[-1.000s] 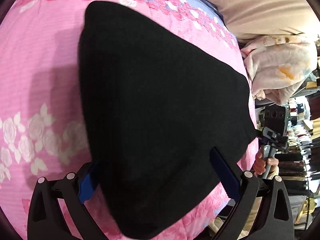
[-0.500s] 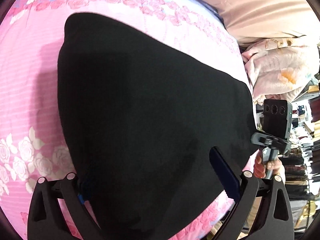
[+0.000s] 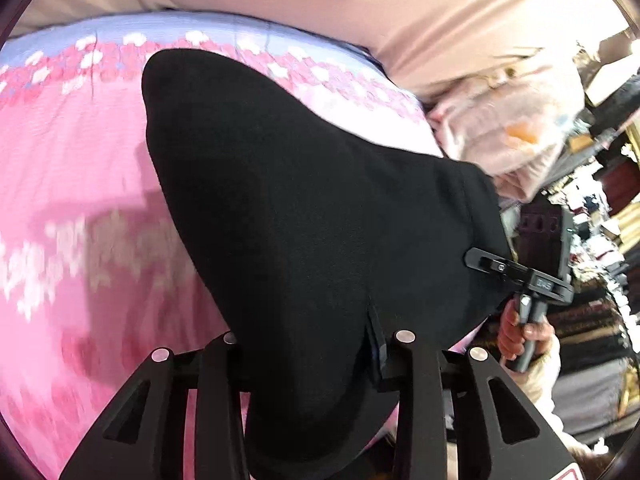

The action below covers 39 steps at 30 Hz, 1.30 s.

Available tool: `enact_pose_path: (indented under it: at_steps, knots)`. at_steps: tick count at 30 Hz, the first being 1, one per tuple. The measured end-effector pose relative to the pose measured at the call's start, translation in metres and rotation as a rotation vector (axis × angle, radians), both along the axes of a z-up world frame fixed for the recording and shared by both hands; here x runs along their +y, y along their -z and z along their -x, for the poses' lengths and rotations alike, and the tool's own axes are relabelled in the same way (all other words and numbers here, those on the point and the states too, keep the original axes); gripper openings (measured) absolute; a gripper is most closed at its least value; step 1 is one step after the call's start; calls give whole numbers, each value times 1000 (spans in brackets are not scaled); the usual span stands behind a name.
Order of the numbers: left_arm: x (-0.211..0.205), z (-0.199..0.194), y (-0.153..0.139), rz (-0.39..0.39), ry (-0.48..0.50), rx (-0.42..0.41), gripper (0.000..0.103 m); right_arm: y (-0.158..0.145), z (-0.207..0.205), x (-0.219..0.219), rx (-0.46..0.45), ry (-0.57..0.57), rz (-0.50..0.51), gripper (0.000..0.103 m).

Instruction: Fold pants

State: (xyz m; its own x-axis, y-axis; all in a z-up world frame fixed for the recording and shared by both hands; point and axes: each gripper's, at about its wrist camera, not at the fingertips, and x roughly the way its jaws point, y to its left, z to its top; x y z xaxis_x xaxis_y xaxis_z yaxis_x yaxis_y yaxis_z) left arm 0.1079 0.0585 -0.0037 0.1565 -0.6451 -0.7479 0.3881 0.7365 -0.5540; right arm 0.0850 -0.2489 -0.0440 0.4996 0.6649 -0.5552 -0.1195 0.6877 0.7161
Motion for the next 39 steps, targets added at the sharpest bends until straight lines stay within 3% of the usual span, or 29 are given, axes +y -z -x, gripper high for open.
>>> enact_pose_path:
  at_steps: [4, 6, 8, 9, 11, 15, 17, 20, 22, 25, 28, 35, 37, 39]
  knots:
    - [4, 17, 29, -19, 17, 100, 33, 38, 19, 5, 84, 14, -36, 34]
    - [2, 13, 53, -48, -9, 125, 36, 56, 16, 2, 109, 32, -36, 39]
    - [8, 8, 67, -94, -61, 105, 52, 67, 11, -2, 128, 90, 25, 64]
    - [10, 6, 70, -109, -86, 103, 55, 70, 10, -4, 139, 106, 65, 71]
    - [19, 5, 77, -95, -125, 115, 66, 73, 10, -9, 103, 88, 49, 73]
    - [20, 7, 79, -58, -115, 85, 77, 74, 5, -8, 73, 37, 22, 82]
    - [15, 9, 78, -64, -77, 52, 91, 73, -2, -4, 65, -9, 34, 88]
    - [10, 8, 77, -99, -63, 34, 91, 68, -9, -22, 112, 10, -42, 88]
    - [14, 6, 79, -66, -67, 52, 91, 67, -4, -48, 139, 31, -80, 88]
    - [19, 0, 82, -8, -64, 87, 91, 70, 14, -63, 151, -31, -186, 87]
    - [13, -4, 81, -19, -58, 111, 91, 71, 19, -65, 170, -82, -243, 88]
    - [0, -6, 80, -77, -53, 122, 91, 73, -32, -26, 297, -194, -187, 91]
    - [-1, -5, 79, -86, -53, 118, 91, 75, -42, -15, 355, -207, -98, 92]
    - [-1, -5, 79, -90, -55, 117, 91, 66, -42, -14, 334, -180, 5, 91]
